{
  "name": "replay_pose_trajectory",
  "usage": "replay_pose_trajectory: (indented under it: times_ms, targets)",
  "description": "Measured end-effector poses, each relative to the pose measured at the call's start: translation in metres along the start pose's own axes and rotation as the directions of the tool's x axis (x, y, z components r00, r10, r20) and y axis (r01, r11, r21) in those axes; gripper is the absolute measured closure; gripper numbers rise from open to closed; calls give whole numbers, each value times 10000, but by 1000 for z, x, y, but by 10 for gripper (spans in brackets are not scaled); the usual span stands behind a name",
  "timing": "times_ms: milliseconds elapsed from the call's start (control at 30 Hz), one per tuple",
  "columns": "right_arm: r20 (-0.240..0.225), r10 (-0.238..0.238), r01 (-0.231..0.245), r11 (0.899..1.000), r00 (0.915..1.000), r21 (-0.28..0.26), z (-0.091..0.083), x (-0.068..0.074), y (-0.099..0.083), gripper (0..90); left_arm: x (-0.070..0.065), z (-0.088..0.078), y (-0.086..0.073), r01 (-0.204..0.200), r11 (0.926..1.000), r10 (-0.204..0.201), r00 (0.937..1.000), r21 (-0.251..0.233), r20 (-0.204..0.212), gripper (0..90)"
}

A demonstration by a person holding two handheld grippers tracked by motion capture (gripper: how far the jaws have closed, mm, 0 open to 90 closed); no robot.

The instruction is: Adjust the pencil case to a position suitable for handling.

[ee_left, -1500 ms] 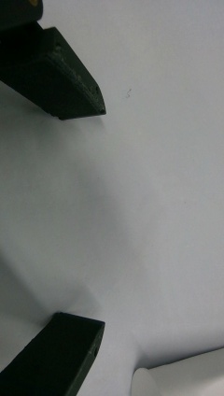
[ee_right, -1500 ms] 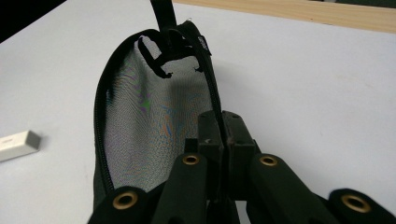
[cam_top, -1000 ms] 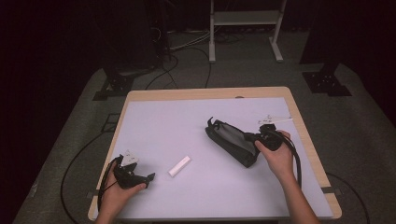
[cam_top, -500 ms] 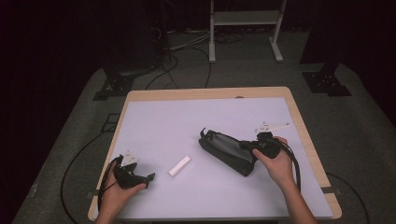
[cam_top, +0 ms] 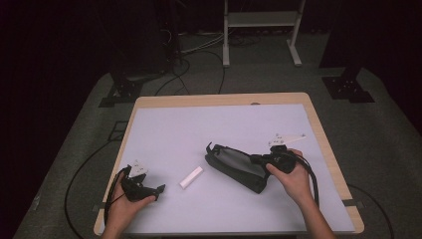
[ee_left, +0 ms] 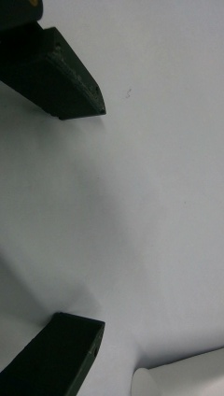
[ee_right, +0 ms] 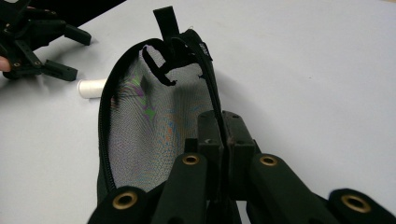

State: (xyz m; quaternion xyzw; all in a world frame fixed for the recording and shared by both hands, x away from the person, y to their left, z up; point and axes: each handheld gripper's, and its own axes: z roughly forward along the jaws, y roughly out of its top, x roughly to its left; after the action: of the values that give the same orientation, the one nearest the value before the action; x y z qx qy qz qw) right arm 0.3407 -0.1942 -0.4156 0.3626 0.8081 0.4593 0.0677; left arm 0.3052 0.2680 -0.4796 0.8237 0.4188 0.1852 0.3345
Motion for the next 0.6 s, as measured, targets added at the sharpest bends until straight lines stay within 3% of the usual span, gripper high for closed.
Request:
replay_pose_trajectory:
  times_ms: [267,600]
  targets:
    - [-346,-79,81,10000,9994,56,6,5,-1,863,0,0,0,-5,10000,5,10000,0,-2,0]
    - [-366,-131,140,9996,9992,247,11,4,-5,862,0,0,0,-2,10000,2,10000,3,3,0]
